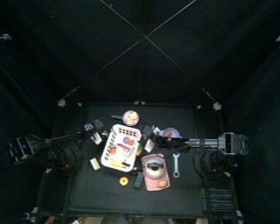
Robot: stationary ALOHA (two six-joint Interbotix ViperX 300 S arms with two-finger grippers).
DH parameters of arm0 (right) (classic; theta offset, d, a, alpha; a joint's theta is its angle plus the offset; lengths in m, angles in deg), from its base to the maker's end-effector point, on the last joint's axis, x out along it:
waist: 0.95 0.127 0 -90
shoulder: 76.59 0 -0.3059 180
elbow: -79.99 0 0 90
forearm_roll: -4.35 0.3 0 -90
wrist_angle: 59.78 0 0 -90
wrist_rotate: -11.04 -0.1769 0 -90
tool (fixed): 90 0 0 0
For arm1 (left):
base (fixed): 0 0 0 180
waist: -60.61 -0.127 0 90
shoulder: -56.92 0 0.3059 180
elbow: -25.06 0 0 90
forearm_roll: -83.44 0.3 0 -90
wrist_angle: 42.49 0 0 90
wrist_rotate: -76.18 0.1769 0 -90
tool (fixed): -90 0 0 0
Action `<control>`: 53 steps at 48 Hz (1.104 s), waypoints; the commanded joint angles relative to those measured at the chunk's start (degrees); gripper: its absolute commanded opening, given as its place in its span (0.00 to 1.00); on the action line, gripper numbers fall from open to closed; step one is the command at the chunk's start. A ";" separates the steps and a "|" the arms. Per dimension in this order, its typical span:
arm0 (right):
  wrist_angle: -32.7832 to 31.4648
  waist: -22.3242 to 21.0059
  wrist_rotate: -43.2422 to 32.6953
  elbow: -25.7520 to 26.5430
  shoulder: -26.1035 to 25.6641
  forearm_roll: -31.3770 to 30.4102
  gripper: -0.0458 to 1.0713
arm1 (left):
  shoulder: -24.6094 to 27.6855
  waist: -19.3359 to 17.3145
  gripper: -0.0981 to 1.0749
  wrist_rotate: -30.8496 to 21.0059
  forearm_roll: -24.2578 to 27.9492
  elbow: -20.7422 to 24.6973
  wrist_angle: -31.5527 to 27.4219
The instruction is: Grab starfruit bottom
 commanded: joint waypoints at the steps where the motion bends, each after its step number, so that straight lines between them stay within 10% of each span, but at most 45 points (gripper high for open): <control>1: 0.18 -0.35 0.00 0.44 -0.79 0.18 0.86 | 1.85 -0.18 0.97 -0.09 -0.35 1.49 1.32; 53: -0.18 0.00 -0.18 -0.26 -0.53 0.35 0.86 | 12.39 -2.02 0.82 -0.26 -2.55 4.22 2.64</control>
